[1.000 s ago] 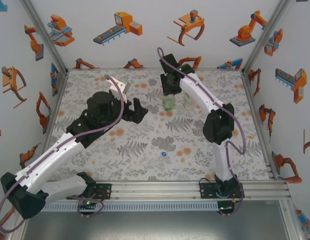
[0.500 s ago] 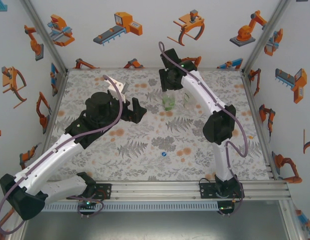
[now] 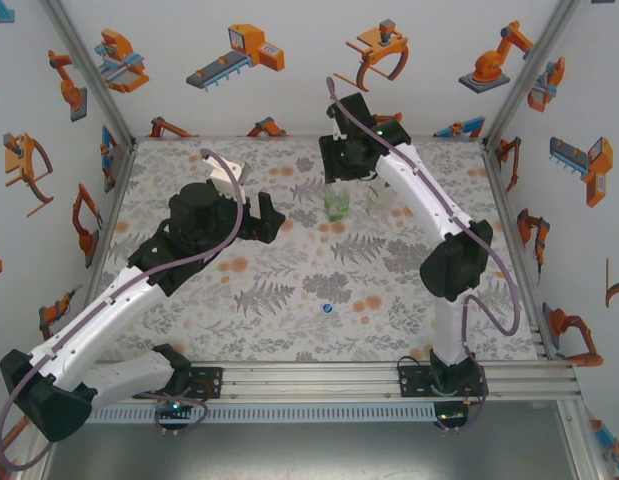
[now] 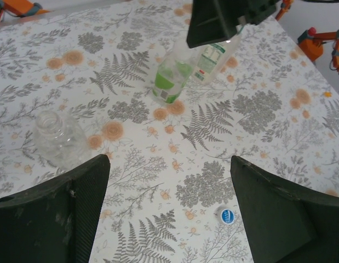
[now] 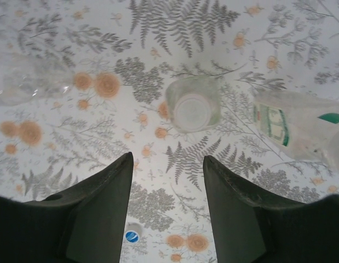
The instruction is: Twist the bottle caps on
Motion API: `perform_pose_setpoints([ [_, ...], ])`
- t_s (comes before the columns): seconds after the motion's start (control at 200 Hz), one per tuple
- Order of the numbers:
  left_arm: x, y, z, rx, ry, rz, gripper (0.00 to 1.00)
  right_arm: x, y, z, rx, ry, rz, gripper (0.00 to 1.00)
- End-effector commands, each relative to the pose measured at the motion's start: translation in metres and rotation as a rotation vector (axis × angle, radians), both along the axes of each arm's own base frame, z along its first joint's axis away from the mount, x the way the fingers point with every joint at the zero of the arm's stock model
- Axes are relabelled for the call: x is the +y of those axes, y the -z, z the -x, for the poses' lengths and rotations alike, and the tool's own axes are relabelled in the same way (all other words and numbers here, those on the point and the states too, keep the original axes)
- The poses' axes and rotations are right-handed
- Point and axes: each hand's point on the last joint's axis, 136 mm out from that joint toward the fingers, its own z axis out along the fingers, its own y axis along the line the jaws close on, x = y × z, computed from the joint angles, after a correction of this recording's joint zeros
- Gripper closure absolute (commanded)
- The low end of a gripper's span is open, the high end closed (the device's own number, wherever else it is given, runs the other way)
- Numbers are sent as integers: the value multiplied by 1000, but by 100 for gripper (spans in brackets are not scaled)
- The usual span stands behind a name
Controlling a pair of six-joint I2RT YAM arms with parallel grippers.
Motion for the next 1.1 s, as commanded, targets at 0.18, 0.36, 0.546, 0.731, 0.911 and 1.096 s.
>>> perform_pose_setpoints([
  [0.18,29,-7,7,-12,-87,-12,16,86,-17,37,-186,-438,-351,42],
  [0.36,40,-12,21,-12,-87,-13,16,122,-14,67,-381,-709,-425,33],
  [0.546,51,-19,35,-25,-81,-1,16,144,1,68,-455,-783,-452,16],
  [0.731,63,-23,47,-25,-101,20,17,169,17,61,-492,-810,-469,9],
  [0.911,75,-26,55,-24,-122,26,17,191,30,54,-514,-837,-489,8],
  [1.096,83,-30,60,-36,-141,23,17,208,48,39,-532,-806,-505,8],
])
